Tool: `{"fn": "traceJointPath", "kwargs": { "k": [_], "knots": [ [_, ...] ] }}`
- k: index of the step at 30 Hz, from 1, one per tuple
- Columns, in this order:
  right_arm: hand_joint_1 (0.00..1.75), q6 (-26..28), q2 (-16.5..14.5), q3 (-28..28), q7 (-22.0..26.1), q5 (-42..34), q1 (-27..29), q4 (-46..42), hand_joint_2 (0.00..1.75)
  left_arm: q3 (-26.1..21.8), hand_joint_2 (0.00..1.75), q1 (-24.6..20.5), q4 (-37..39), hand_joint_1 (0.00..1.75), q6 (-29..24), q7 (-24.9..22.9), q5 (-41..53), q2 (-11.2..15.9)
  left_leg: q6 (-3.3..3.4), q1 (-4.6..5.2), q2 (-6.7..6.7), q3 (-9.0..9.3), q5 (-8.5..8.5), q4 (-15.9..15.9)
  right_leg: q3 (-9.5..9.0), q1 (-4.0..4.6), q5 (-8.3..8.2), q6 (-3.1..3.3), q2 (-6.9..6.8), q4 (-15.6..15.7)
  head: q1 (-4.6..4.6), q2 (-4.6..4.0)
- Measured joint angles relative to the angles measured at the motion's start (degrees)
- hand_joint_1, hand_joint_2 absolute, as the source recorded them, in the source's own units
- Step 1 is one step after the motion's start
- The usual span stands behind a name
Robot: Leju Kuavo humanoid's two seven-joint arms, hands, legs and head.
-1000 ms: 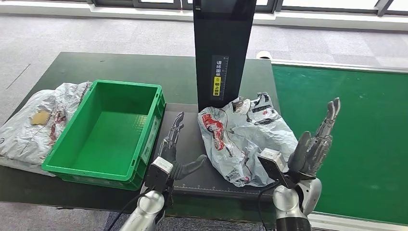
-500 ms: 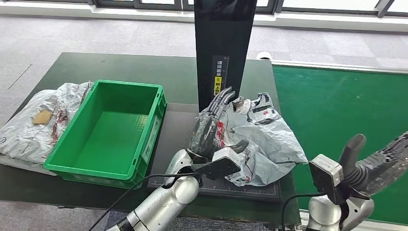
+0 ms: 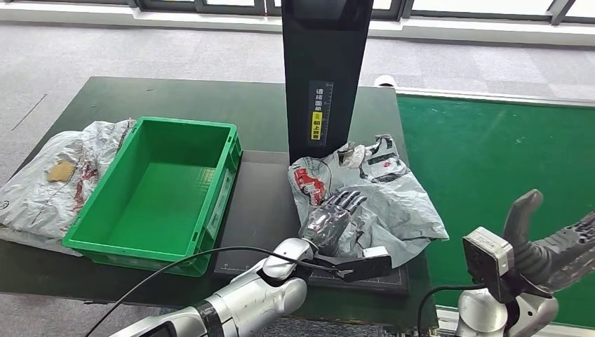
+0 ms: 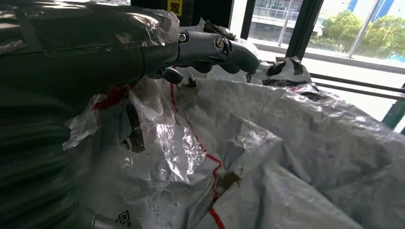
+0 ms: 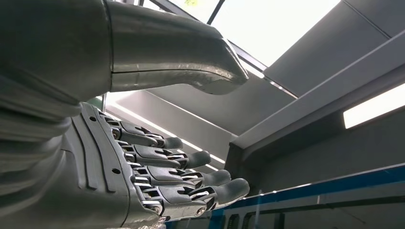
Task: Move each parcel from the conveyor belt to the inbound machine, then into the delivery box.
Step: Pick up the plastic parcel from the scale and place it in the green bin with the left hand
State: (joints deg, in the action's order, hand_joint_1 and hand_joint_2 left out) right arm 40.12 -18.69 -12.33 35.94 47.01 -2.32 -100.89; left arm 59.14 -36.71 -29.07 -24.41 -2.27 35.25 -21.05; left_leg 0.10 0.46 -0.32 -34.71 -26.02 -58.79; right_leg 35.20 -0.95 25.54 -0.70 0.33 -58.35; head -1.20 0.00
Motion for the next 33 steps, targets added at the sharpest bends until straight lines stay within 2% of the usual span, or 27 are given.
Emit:
{"fn": "traceJointPath", "kwargs": {
  "k": [6, 10, 14, 27, 29, 33],
  "knots": [
    [0.0, -0.01, 0.02, -0.05, 0.52, -0.85, -0.01, 0.43, 1.75, 1.95, 1.75, -0.46, 2.75, 0.0, 1.74, 0.05, -1.39, 0.0, 0.01, 0.01, -0.02, -0.02, -0.01, 0.0, 0.0, -0.02, 0.0, 0.0, -0.01, 0.0, 0.0, 0.0],
    [0.0, -0.01, 0.02, -0.09, 0.79, -1.19, -0.01, 0.78, 1.75, 3.16, 1.75, -0.55, 3.81, 1.69, 4.1, -0.77, -1.28, 0.0, 0.01, 0.02, -0.02, -0.02, -0.01, 0.0, -0.01, -0.02, 0.0, 0.0, -0.01, 0.0, 0.0, 0.0],
    [0.0, 0.0, 0.04, -0.09, 1.02, -1.51, -0.02, 1.18, 1.75, 4.69, 1.75, -0.62, 4.65, 1.71, 5.85, -1.91, -0.72, -0.02, 0.01, 0.01, -0.02, -0.01, -0.01, 0.0, -0.01, -0.01, 0.0, 0.0, -0.01, 0.0, 0.0, 0.0],
    [0.0, -0.01, 0.07, -0.91, 2.82, -3.19, 0.01, 2.29, 1.75, 7.29, 1.75, -1.19, 5.77, 1.75, 6.91, -4.01, 1.2, -0.04, 0.01, 0.01, -0.01, 0.0, 0.0, 0.0, -0.01, -0.01, 0.0, 0.0, -0.02, 0.0, 0.0, 0.0],
    [0.0, -0.01, 0.07, -1.21, 2.78, -3.23, 0.07, 2.43, 1.75, 7.93, 1.75, -1.25, 5.82, 1.75, 3.89, -5.76, 2.85, -0.04, 0.01, 0.02, -0.01, 0.0, 0.0, -0.01, 0.0, -0.02, 0.0, 0.0, -0.02, 0.0, 0.0, 0.0],
    [0.0, 0.0, 0.07, -1.82, 1.59, -2.91, 0.28, 2.34, 1.75, 8.38, 1.75, -1.85, 5.84, 1.75, -10.45, -10.31, 6.6, -0.03, 0.01, 0.01, -0.01, 0.0, 0.0, -0.01, 0.01, -0.01, 0.0, 0.0, -0.01, 0.0, -0.01, 0.0]
  ]
}}
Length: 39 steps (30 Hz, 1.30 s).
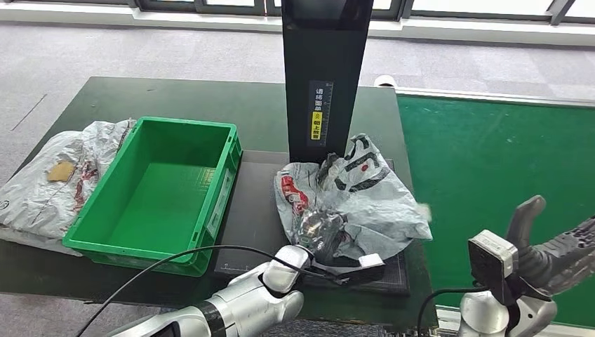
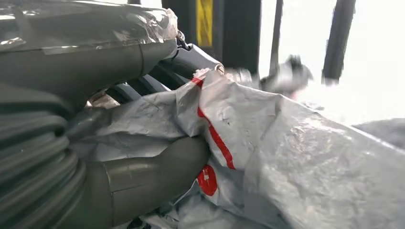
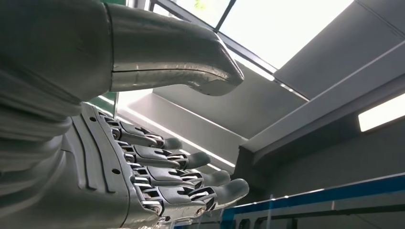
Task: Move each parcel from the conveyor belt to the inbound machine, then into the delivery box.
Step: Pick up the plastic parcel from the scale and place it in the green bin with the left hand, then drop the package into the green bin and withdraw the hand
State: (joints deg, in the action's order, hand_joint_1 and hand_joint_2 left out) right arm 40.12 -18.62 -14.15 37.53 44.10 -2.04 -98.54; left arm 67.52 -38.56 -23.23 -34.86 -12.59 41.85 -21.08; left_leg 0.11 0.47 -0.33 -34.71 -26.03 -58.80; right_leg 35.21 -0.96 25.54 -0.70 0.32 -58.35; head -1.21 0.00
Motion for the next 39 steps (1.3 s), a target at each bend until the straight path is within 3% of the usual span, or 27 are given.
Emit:
{"fn": "traceJointPath", "kwargs": {
  "k": [2, 9, 12, 15, 17, 20, 25, 28, 31, 34, 39],
  "knots": [
    [0.0, 0.0, 0.0, -0.05, -0.21, 0.08, 0.02, -0.08, 1.75, 0.0, 1.75, -0.5, 0.01, 1.75, -2.93, -0.73, 0.62, 0.0, 0.0, 0.0, 0.0, 0.01, 0.0, 0.0, 0.0, 0.0, 0.0, 0.0, 0.01, 0.0, 0.0, 0.0],
    [0.0, -0.01, 0.0, -0.09, -0.51, 0.15, 0.04, -0.19, 1.75, -0.06, 1.75, -0.61, -0.09, 1.75, -3.55, -1.29, 2.07, -0.01, 0.0, 0.0, 0.01, 0.01, 0.0, 0.0, 0.0, 0.0, 0.0, 0.0, 0.02, 0.0, 0.01, 0.0],
    [0.0, -0.01, 0.01, -0.16, -1.41, 0.64, 0.08, -0.31, 1.75, -3.76, 1.75, 1.74, -5.26, 1.75, -4.45, 1.24, 16.12, 0.08, 0.0, 0.04, -0.01, 0.0, 0.0, -0.01, 0.0, -0.04, 0.0, 0.0, 0.03, 0.0, 0.01, 0.0],
    [0.0, -0.03, 0.02, -0.36, -1.84, 0.91, 0.1, -0.48, 1.75, -16.77, 1.75, 8.05, -20.66, 1.75, -5.31, 11.63, 36.74, 0.26, 0.01, 0.07, 0.13, -0.04, -0.05, 0.0, 0.06, -0.06, 0.0, 0.0, 0.19, -0.02, 0.01, 0.0],
    [0.0, -0.08, 0.02, -0.73, -1.38, 0.55, 0.13, -0.45, 1.75, -28.95, 1.75, 11.23, -31.3, 1.75, -5.61, 17.4, 40.58, 0.31, -0.04, 0.06, 0.53, -0.05, -0.23, 0.03, 0.08, -0.06, 0.01, 0.02, 0.6, -0.03, 0.0, 0.0],
    [0.0, -0.1, 0.02, -1.5, -0.45, -0.52, 0.23, -0.26, 1.75, -45.54, 1.75, 14.27, -42.79, 1.75, -5.64, 21.42, 32.98, 0.43, -0.09, 0.01, 0.84, 0.11, -0.37, 0.09, 0.03, 0.0, 0.1, 0.1, 0.85, -0.04, -0.01, 0.0],
    [0.0, -0.16, 0.05, -1.97, -0.35, -0.94, 0.25, 0.4, 1.75, -61.92, 1.75, 17.57, -54.63, 1.75, -5.6, 25.37, 26.59, 1.08, -0.26, -0.11, 0.41, 0.14, -0.01, 0.11, 0.03, 0.11, 0.03, 0.21, 0.52, -0.12, 0.01, 0.0],
    [0.0, -0.16, 0.07, -2.24, -0.53, -0.96, 0.27, 0.7, 1.75, -71.58, 1.75, 18.52, -58.74, 1.75, -5.59, 31.01, 20.95, 1.34, -0.29, -0.13, 0.4, 0.14, 0.01, 0.12, 0.05, 0.13, 0.03, 0.22, 0.53, -0.13, 0.0, 0.0],
    [0.0, -0.16, 0.07, -2.3, -0.83, -0.81, 0.22, 1.02, 1.75, -79.92, 1.75, 18.95, -61.05, 1.75, -5.58, 36.39, 16.65, 1.33, -0.29, -0.14, 0.36, 0.14, 0.01, 0.13, 0.05, 0.13, 0.04, 0.23, 0.5, -0.13, 0.0, 0.0],
    [0.0, -0.16, 0.07, -2.34, -1.72, -0.37, 0.17, 1.2, 1.75, -85.61, 1.75, 19.25, -62.0, 1.75, -5.51, 37.74, 15.61, 1.31, -0.29, -0.13, 0.33, 0.13, 0.0, 0.12, 0.04, 0.12, 0.04, 0.23, 0.47, -0.12, 0.01, 0.0],
    [0.0, -0.16, 0.07, -2.4, -3.69, 0.63, 0.19, 1.16, 1.75, -88.01, 1.75, 20.13, -59.42, 1.75, -5.35, 30.73, 23.02, 1.28, -0.26, -0.1, 0.21, 0.14, 0.01, 0.09, 0.01, 0.1, 0.04, 0.22, 0.3, -0.09, 0.02, 0.0]
  ]
}}
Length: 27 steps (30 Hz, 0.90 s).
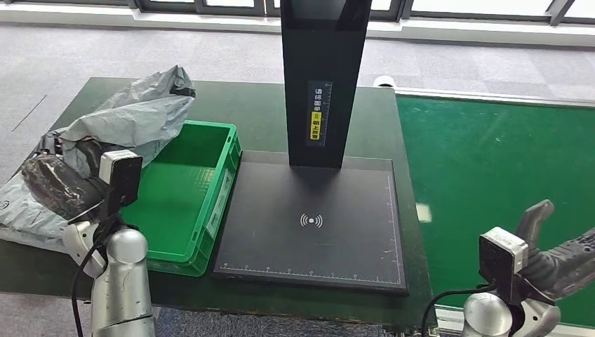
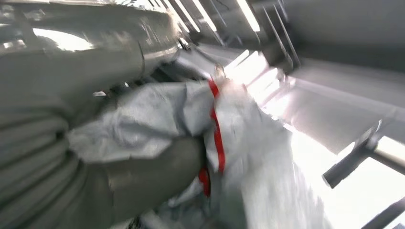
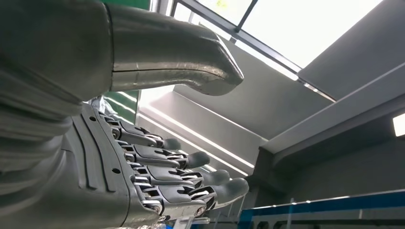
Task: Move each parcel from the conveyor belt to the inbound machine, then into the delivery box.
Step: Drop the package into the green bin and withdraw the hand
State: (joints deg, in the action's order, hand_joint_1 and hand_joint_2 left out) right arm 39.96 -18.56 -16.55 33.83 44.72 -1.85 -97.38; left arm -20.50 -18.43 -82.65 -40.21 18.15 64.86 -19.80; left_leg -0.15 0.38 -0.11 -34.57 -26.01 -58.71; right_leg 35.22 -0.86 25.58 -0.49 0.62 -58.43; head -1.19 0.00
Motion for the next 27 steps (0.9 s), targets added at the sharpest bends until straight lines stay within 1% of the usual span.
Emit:
{"fn": "traceJointPath", "kwargs": {
  "k": [3, 6, 8, 10, 12, 15, 16, 19, 20, 27],
  "knots": [
    [0.0, 0.01, 0.0, -0.02, 0.0, 0.15, 0.03, -0.03, 1.75, -0.04, 1.75, -0.47, 2.76, 1.75, 0.09, -2.94, 3.39, -0.03, 0.0, 0.02, -0.01, 0.01, 0.0, -0.02, 0.01, -0.02, -0.02, -0.01, -0.04, 0.0, -0.01, -0.01],
    [0.0, 0.02, 0.0, -0.04, 0.01, 0.13, 0.05, -0.09, 1.75, -0.03, 1.75, -1.98, 8.48, 1.75, 0.13, -7.95, 7.52, -0.17, 0.02, 0.03, -0.05, 0.03, 0.02, -0.03, -0.04, -0.03, -0.03, -0.02, -0.08, 0.01, -0.01, 0.0],
    [0.0, 0.02, -0.01, -0.04, -0.07, 0.19, 0.04, -0.12, 1.75, -0.04, 1.75, -3.6, 14.48, 1.75, 0.17, -11.33, 10.25, -0.07, 0.03, 0.03, -0.08, 0.02, 0.03, -0.03, -0.05, -0.02, -0.04, -0.02, -0.11, 0.01, -0.01, 0.0],
    [0.0, 0.01, -0.02, -0.04, -0.26, 0.41, 0.03, -0.11, 1.75, -0.09, 1.75, -6.04, 22.28, 1.75, 0.27, -13.98, 12.44, 0.4, 0.05, 0.03, -0.13, 0.01, 0.06, -0.02, -0.08, -0.02, -0.05, -0.03, -0.18, 0.0, -0.01, 0.0],
    [0.0, -0.01, -0.02, -0.04, -0.4, 0.65, 0.02, -0.1, 1.75, -0.11, 1.75, -8.07, 29.46, 1.75, 0.49, -15.62, 13.51, 0.98, 0.05, 0.03, -0.17, 0.02, 0.07, -0.02, -0.11, -0.02, -0.07, -0.02, -0.23, 0.0, -0.01, 0.0],
    [0.0, -0.01, -0.02, -0.04, -0.42, 0.88, 0.02, -0.08, 1.75, -0.11, 1.75, -11.08, 37.1, 1.75, 0.54, -16.63, 13.81, 1.58, 0.08, 0.05, -0.28, 0.14, 0.08, 0.02, -0.27, -0.06, -0.04, -0.01, -0.35, 0.0, 0.0, 0.0],
    [0.0, -0.01, -0.02, -0.04, -0.39, 0.98, 0.01, -0.07, 1.75, -0.11, 1.75, -12.05, 39.1, 1.68, 0.48, -16.77, 13.82, 1.79, 0.09, 0.06, -0.35, 0.21, 0.07, 0.03, -0.37, -0.07, 0.0, -0.02, -0.41, 0.0, 0.01, 0.0],
    [0.0, -0.01, -0.02, -0.04, -0.32, 1.13, 0.01, 0.02, 1.75, -0.11, 1.75, -13.88, 43.61, 0.37, 0.41, -17.4, 13.8, 2.35, 0.09, 0.09, -0.44, 0.42, 0.03, 0.07, -0.62, -0.1, 0.12, -0.02, -0.51, 0.0, -0.01, 0.0],
    [0.0, -0.01, -0.02, -0.04, -0.32, 1.16, 0.01, 0.06, 1.75, -0.11, 1.75, -14.34, 44.7, 0.0, 0.41, -17.58, 13.78, 2.52, 0.1, 0.09, -0.44, 0.46, 0.01, 0.08, -0.68, -0.1, 0.14, -0.02, -0.51, 0.0, -0.01, 0.0],
    [0.0, -0.02, -0.02, -0.04, -0.73, 1.56, -0.05, 0.64, 1.75, -0.14, 1.75, -15.61, 47.98, 0.0, 0.4, -18.72, 13.48, 3.21, 0.11, 0.09, -0.44, 0.47, -0.14, 0.13, -1.18, -0.1, 0.31, 0.01, -0.51, 0.0, -0.01, 0.0]
  ]
}}
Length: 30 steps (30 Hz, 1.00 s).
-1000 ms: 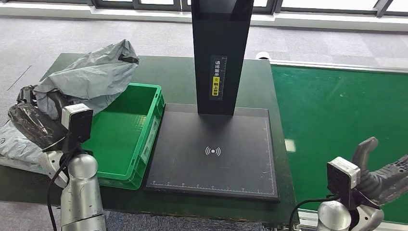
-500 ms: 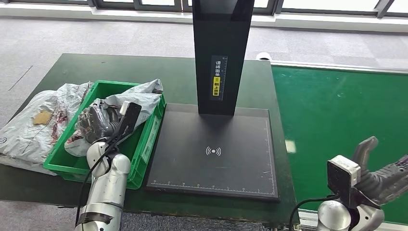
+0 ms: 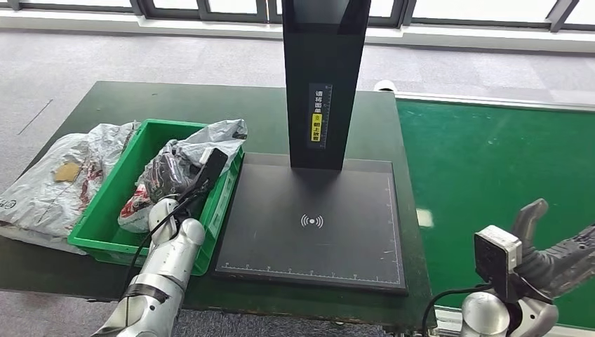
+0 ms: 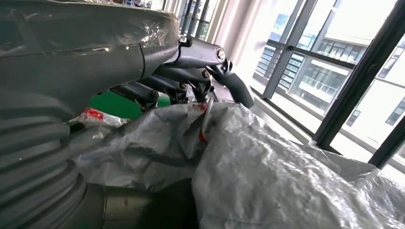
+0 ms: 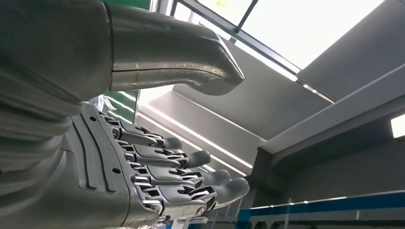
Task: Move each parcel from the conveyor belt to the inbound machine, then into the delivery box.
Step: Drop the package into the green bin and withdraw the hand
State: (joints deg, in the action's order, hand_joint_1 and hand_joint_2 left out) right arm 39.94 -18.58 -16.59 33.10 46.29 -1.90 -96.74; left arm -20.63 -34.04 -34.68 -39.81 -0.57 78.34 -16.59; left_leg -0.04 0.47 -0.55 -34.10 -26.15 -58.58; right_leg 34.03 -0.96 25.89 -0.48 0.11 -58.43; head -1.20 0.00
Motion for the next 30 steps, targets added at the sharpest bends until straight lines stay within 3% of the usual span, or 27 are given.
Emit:
{"fn": "traceJointPath", "kwargs": {
  "k": [12, 16, 20, 25, 30],
  "knots": [
    [0.0, 0.0, 0.0, 0.0, 0.34, -0.04, -0.08, 0.94, 1.75, -0.3, 1.75, 0.32, -0.7, 0.0, -0.1, 1.53, -1.12, 0.19, -0.02, 0.0, 0.01, 0.68, 0.01, 0.05, -0.13, 0.0, 0.01, 0.03, 0.01, -0.01, 0.0, 0.0],
    [0.0, 0.01, 0.0, 0.0, 0.37, -0.15, -0.08, 1.14, 1.75, -0.31, 0.0, 2.25, -4.69, 0.0, -0.11, 3.69, -2.32, -0.58, -0.04, 0.0, 0.05, 0.74, -0.01, 0.06, -0.13, 0.0, 0.02, 0.04, 0.04, 0.0, 0.01, 0.0],
    [0.0, 0.02, 0.01, 0.0, -0.23, -0.15, -0.04, 1.12, 1.75, 0.09, 0.0, 7.15, -13.32, 0.0, -0.19, 7.37, -5.52, -2.19, -0.06, 0.0, 0.15, 0.72, -0.03, 0.06, -0.04, 0.0, 0.02, 0.04, 0.14, 0.0, 0.01, 0.0],
    [0.0, 0.03, 0.02, -0.63, -1.31, 0.99, 0.35, 0.63, 1.75, 5.21, 0.0, 16.73, -31.43, 0.0, -0.39, 17.03, -22.06, -3.13, -0.08, -0.03, 0.3, 0.36, -0.04, 0.01, 0.41, 0.04, -0.02, 0.06, 0.33, 0.0, 0.0, 0.0],
    [0.0, 0.04, 0.02, -1.22, -1.49, 1.42, 0.54, 0.11, 1.75, 9.51, 0.0, 18.52, -40.73, 0.0, -0.4, 21.63, -28.48, -2.79, -0.05, -0.04, 0.12, 0.2, -0.02, 0.0, 0.46, 0.06, -0.02, 0.06, 0.14, 0.0, -0.02, 0.0]
  ]
}}
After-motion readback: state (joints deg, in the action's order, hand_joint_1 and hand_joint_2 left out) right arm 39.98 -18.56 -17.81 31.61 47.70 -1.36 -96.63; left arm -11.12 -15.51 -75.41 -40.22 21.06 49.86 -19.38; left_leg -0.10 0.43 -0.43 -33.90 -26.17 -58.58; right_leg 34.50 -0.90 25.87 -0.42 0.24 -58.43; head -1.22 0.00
